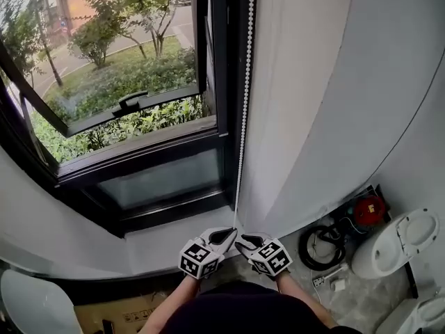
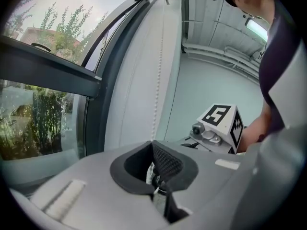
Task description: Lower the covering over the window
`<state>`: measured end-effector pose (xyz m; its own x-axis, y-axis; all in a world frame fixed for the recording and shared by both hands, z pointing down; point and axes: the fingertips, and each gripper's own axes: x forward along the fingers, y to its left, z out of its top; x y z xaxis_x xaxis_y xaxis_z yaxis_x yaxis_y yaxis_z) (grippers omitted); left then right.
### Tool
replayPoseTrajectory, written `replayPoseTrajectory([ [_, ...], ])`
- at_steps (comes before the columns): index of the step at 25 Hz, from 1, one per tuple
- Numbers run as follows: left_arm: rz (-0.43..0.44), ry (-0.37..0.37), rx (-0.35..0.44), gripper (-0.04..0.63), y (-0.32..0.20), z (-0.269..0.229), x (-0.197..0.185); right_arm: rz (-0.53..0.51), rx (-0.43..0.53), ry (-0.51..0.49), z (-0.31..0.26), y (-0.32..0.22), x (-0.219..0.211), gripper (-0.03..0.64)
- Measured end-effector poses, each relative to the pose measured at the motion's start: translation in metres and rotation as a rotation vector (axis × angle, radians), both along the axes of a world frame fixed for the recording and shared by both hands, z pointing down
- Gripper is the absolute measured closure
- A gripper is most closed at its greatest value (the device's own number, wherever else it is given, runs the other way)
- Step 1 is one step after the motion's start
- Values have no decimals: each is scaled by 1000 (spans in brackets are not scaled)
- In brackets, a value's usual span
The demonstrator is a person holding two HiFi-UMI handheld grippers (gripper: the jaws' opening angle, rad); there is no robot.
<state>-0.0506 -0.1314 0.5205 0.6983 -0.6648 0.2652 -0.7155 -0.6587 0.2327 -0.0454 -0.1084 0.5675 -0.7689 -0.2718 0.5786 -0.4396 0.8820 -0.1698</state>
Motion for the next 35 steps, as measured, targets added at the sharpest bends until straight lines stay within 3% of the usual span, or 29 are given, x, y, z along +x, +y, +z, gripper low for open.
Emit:
replayPoseTrajectory([
  [1, -1, 1, -3, 583, -1, 1, -1, 0, -6, -17, -6, -1, 0, 515],
  [9, -3, -9, -85, 583, 7, 34, 1, 33, 83, -114, -68, -16, 11, 505],
  [14, 25, -45, -78, 583, 4, 38, 7, 35, 141, -222, -113, -18, 5, 505],
  [25, 38, 20, -107, 583, 3, 33, 18, 88, 410, -393, -227, -45, -13, 508],
  [31, 32, 23, -102, 583, 1, 35, 15, 103, 466, -429, -253, -52, -16, 548],
  [35, 13, 38, -124, 583, 0, 37, 11, 116, 440, -430, -250, -54, -18, 603],
])
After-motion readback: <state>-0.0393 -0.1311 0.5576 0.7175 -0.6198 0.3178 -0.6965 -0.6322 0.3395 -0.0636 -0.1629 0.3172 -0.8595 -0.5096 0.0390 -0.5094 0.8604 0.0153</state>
